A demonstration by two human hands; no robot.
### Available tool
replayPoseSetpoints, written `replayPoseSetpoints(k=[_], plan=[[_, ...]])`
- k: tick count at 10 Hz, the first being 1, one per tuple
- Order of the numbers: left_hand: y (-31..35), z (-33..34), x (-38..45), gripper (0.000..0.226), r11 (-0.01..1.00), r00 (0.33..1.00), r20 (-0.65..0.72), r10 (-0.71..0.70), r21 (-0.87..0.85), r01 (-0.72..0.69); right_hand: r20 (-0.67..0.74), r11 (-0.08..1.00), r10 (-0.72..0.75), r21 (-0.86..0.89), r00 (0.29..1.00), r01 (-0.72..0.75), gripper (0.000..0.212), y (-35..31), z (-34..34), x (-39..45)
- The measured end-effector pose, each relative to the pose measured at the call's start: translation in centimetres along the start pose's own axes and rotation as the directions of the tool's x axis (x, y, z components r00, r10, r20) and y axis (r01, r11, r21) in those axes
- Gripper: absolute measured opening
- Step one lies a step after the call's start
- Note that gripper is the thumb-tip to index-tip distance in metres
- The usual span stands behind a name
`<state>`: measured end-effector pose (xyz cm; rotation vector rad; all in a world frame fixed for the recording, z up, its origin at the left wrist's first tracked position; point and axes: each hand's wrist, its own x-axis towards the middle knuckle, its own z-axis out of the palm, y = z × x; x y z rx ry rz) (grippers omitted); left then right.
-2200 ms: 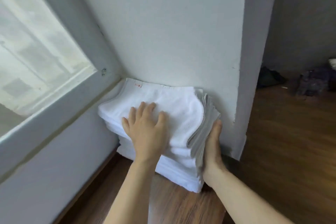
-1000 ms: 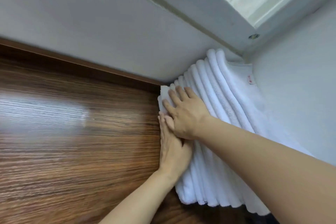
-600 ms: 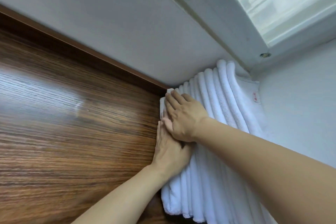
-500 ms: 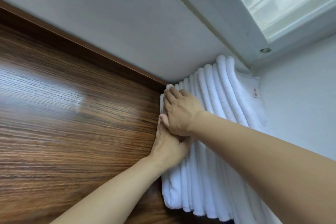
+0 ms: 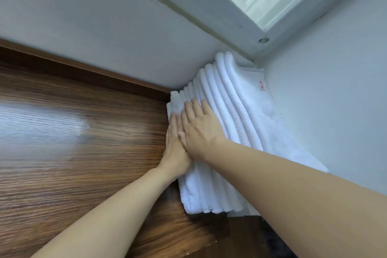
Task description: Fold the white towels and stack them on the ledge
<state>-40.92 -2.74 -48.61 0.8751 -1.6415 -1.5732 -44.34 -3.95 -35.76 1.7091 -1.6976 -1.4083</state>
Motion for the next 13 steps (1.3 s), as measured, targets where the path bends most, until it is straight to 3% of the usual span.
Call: replayPoseSetpoints(k=[1, 2, 3, 4, 6, 7, 8, 9, 11, 12, 13], plan=[[0.2, -1.1, -0.1, 0.081, 0.998, 0.996, 0.066, -0.063, -0.004, 0.064, 0.014, 0.992, 0.061, -0.115, 0.998, -0.059, 0.074, -0.2, 0.9, -5.3], [1.9, -1.0, -2.1, 0.073, 0.986, 0.995, 0.032, -0.093, -0.135, 0.096, 0.040, 0.975, 0.098, -0.204, 0.994, -0.088, 0.080, -1.2, 1.5, -10.6], [3.6, 1.1, -3.9, 0.077, 0.972, 0.990, 0.056, -0.131, -0.191, 0.139, 0.032, 0.983, 0.102, -0.160, 0.994, -0.096, 0.076, -1.5, 1.7, -12.6], [3.6, 2.5, -3.6, 0.078, 0.969, 0.983, 0.030, -0.180, -0.167, 0.182, 0.036, 0.989, 0.093, -0.121, 0.995, -0.088, 0.074, -1.8, 1.7, -11.7], [4.7, -0.4, -2.6, 0.072, 0.962, 0.949, 0.185, -0.254, -0.050, 0.267, 0.111, 0.979, 0.136, -0.166, 0.984, -0.116, 0.077, -1.5, 0.6, -11.6], [8.1, -3.0, -2.0, 0.067, 0.979, 0.986, 0.056, -0.158, -0.119, 0.164, 0.102, 0.972, 0.172, -0.177, 0.980, -0.152, 0.082, 0.2, -2.0, -12.6], [13.1, -3.4, -0.4, 0.062, 0.979, 0.996, 0.090, 0.013, -0.202, 0.005, 0.079, 0.977, 0.199, -0.088, 0.977, -0.192, 0.079, 2.5, -2.6, -13.5], [15.3, -2.4, 1.2, 0.068, 0.996, 0.954, 0.290, 0.080, -0.053, -0.067, 0.106, 0.980, 0.180, 0.063, 0.978, -0.188, 0.084, 4.4, -2.1, -14.1], [19.8, -9.2, 1.3, 0.069, 0.934, 0.851, 0.519, -0.080, 0.338, -0.119, 0.151, 0.873, 0.141, 0.448, 0.978, -0.195, 0.067, 6.6, -8.0, -15.1], [25.5, -15.4, 0.8, 0.077, 0.734, 0.858, 0.504, -0.098, 0.619, -0.280, 0.133, 0.712, 0.222, 0.655, 0.966, -0.254, 0.057, 9.3, -12.9, -15.9], [31.0, -20.4, -1.0, 0.076, 0.615, 0.876, 0.477, -0.067, 0.712, -0.340, 0.108, 0.587, 0.278, 0.767, 0.955, -0.258, 0.050, 12.3, -17.9, -16.7]])
